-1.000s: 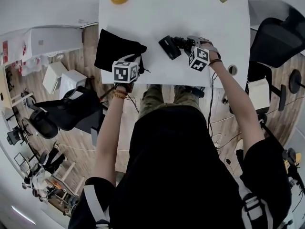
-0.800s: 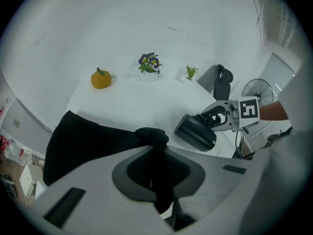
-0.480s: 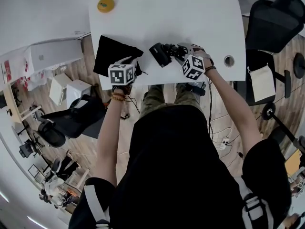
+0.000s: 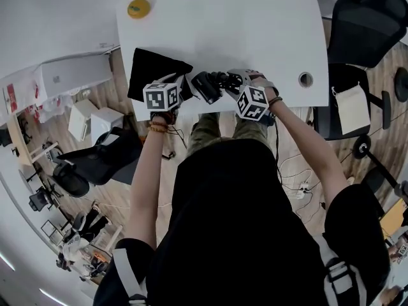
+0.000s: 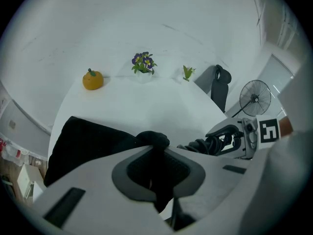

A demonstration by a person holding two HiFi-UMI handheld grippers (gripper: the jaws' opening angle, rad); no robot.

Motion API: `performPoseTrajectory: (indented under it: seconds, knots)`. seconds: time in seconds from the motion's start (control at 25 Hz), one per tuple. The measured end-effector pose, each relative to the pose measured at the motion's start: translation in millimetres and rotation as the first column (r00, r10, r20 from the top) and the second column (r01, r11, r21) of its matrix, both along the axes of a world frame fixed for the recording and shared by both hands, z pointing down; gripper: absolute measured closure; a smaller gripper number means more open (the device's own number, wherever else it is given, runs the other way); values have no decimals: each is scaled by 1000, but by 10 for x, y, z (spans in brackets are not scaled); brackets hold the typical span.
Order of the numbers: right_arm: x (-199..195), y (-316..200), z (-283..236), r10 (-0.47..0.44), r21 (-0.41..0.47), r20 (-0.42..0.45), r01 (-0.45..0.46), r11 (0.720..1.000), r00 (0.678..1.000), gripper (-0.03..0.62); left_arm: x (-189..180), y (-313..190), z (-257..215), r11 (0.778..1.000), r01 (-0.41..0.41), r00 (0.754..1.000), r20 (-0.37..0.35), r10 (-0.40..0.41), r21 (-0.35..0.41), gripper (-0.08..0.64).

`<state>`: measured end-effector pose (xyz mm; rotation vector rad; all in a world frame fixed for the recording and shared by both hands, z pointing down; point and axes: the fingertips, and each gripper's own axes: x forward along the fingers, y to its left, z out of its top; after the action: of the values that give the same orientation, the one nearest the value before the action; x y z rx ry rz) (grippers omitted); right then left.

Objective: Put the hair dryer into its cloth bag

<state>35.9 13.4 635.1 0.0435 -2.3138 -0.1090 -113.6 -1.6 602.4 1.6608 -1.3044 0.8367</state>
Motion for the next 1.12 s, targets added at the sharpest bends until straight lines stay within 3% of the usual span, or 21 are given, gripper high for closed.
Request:
performPoseTrajectory:
  seconds: [0.24,0.44,0.64,0.84,0.96,1.04,1.12]
  knots:
    - [-224,242,4,-36,-22,35,36,999,999,344,160,3,-8,1000,-27,999,-19,27,-11,526]
    - [-330,199,-45,-1,-23,59,3,1000,998,343,280,80,1,998,-46,998,-53,44,-31,526]
    - [-328,36,10,92,-63,60,-88,994,994,343,496,96,11,999,-48,992,-114,45,-21,526]
    - [-214,-188,37,267,-153,36,-259,954,963,343,694,5,-203,998,-34,985,-169,43,55,526]
    - [-171,-238,22,302,-160,29,-294,942,953,344,622,-46,-184,997,-3,991,-134,13,77,504]
    - [-176,-232,3,328,-183,32,-317,930,944,343,586,-17,-112,998,-19,996,-91,25,65,395]
    - [-176,-210,-23,353,-201,36,-339,919,935,344,594,39,-53,998,-35,997,-66,38,53,387]
